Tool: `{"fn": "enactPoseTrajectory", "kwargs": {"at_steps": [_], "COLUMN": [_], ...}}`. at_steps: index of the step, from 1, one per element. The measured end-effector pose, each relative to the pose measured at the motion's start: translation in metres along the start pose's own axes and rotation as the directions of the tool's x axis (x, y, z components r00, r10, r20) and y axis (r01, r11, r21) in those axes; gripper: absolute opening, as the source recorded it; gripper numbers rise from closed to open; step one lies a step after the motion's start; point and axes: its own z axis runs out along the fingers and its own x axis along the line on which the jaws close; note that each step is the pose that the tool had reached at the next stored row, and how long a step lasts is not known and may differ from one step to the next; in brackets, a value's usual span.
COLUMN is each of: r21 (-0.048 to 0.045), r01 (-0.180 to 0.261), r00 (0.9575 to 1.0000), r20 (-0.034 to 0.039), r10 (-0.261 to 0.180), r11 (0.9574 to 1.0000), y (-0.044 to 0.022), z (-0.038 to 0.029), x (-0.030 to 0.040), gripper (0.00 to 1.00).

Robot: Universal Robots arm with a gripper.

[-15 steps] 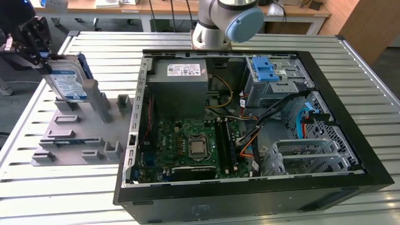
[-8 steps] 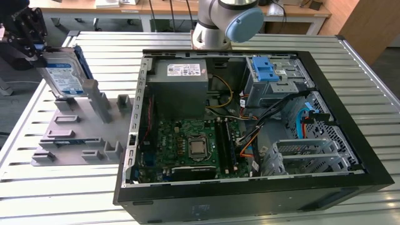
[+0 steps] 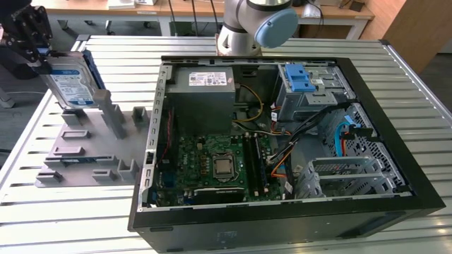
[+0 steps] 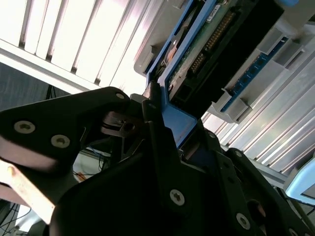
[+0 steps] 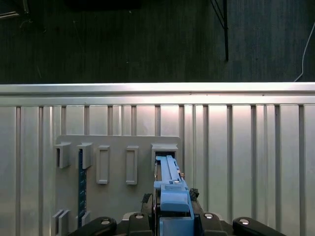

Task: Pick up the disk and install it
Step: 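Pick up the disk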

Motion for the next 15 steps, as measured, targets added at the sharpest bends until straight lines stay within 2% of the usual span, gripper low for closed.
{"fn": "enactPoseTrajectory", "kwargs": {"at_steps": [15], "r21": [0.0014], "r01": [0.0], "r00": [1.0], "r20": [0.0001], "r10": [0.0], "r11": [1.0], "y": [0.0005], "z": [-0.0134], "x": [0.0003], "gripper": [0.37]}}
